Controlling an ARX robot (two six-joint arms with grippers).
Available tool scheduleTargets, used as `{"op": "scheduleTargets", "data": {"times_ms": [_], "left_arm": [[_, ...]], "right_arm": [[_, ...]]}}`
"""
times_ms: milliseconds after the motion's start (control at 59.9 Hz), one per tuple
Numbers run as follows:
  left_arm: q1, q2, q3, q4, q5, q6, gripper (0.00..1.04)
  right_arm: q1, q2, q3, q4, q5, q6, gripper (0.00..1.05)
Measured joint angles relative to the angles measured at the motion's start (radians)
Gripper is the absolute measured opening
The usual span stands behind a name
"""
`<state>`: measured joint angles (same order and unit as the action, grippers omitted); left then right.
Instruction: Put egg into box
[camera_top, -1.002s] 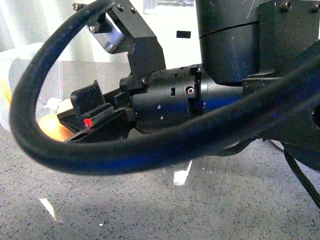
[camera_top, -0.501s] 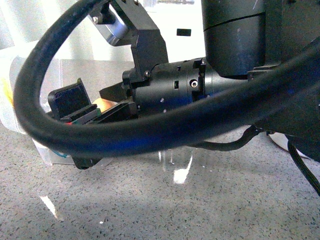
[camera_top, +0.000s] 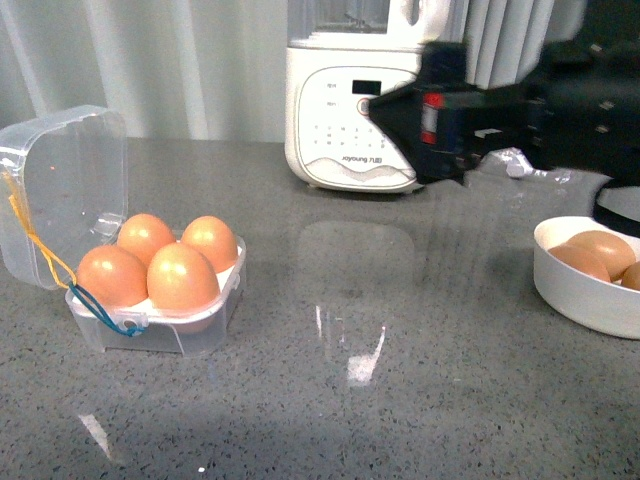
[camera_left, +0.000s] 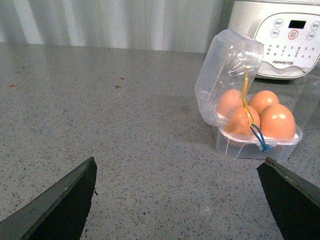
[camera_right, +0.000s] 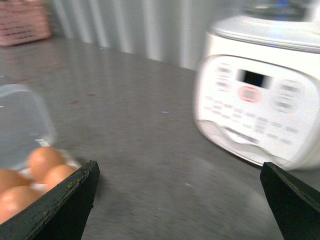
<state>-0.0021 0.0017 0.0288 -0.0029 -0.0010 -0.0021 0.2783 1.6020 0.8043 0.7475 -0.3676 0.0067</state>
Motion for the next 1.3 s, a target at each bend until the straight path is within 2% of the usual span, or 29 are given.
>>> {"op": "scheduleTargets", "data": {"times_ms": [100,250,568,651,685,835,1119,1186,1236,1302], "left_arm": [[0.000,0.000,0.000,0.000,0.000,0.000,0.98],[0.000,0.000,0.000,0.000,0.000,0.000,0.98],[0.000,0.000,0.000,0.000,0.000,0.000,0.98],[0.000,0.000,0.000,0.000,0.000,0.000,0.98],[0.000,0.000,0.000,0.000,0.000,0.000,0.98],[0.000,-0.001,0.000,0.000,0.000,0.000,0.98],[0.000,-0.002,0.000,0.000,0.000,0.000,0.98],[0.000,-0.002,0.000,0.000,0.000,0.000,0.98],[0.000,-0.002,0.000,0.000,0.000,0.000,0.98],[0.000,-0.002,0.000,0.000,0.000,0.000,0.98]], "right_arm": [[-0.099,-0.049,-0.078,0.019,0.135,-0.003,0.98],[-0.232,-0.157,-0.205,0.091,0.257,-0.035,0.98],[-0.447,-0.363,-0.446,0.263,0.344,-0.198,0.98],[-0.473,-0.462,-0.460,0.088,0.211,-0.122,0.83],[-0.470,-0.495,-0.478,0.047,0.198,-0.090,0.78],[-0.431,-0.596,-0.570,0.014,0.217,-0.035,0.51],[-0.377,-0.750,-0.674,-0.038,0.273,-0.018,0.03],[-0.365,-0.788,-0.692,-0.058,0.285,-0.018,0.03],[-0.327,-0.819,-0.706,-0.077,0.347,-0.017,0.03],[-0.296,-0.855,-0.721,-0.099,0.363,-0.017,0.03]]}}
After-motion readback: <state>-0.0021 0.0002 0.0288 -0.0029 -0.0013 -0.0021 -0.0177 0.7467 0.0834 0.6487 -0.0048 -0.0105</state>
